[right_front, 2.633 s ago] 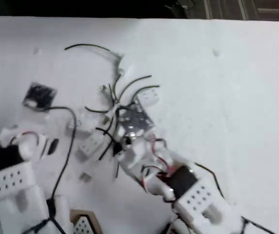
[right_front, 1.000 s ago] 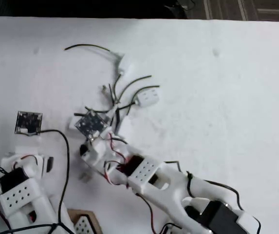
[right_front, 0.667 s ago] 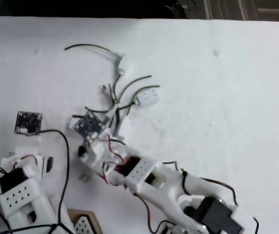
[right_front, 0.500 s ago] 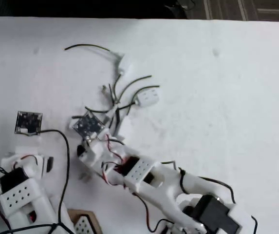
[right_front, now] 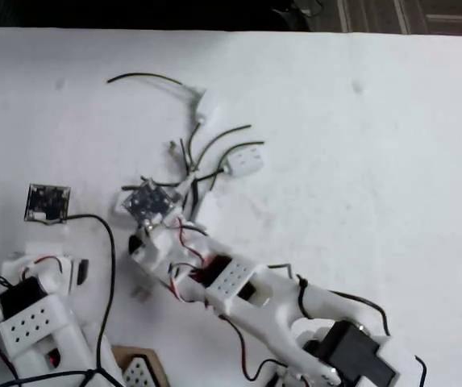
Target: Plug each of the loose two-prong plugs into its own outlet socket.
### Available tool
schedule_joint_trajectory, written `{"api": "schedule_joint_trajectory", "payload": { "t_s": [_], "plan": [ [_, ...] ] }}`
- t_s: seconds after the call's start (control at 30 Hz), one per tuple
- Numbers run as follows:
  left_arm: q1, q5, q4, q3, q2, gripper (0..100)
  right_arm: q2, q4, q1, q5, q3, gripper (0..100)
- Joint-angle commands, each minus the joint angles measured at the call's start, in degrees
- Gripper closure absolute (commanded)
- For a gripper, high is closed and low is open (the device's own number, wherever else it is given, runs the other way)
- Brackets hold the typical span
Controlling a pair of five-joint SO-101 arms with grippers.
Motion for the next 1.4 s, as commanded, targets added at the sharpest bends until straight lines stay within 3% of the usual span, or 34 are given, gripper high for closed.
{"api": "schedule_joint_trajectory", "payload": {
  "t_s": [0.0, 0.6, 0.83, 1.37],
  "plan": [
    [0.7, 0.9, -1.1, -0.2, -0.9, 72, -0.4, -0.8, 0.9, 0.2, -2.7, 98.2],
    [0.7, 0.9, -1.1, -0.2, -0.9, 72, 4.0, -2.6, 1.1, 0.4, -3.2, 98.2],
    [0.7, 0.9, -1.1, -0.2, -0.9, 72, 4.1, 4.7, 1.1, 0.9, -3.7, 98.2],
    [0.7, 0.9, -1.0, -0.2, -0.9, 72, 9.0, 16.0, 1.5, 10.2, -7.6, 98.2]
  ]
}}
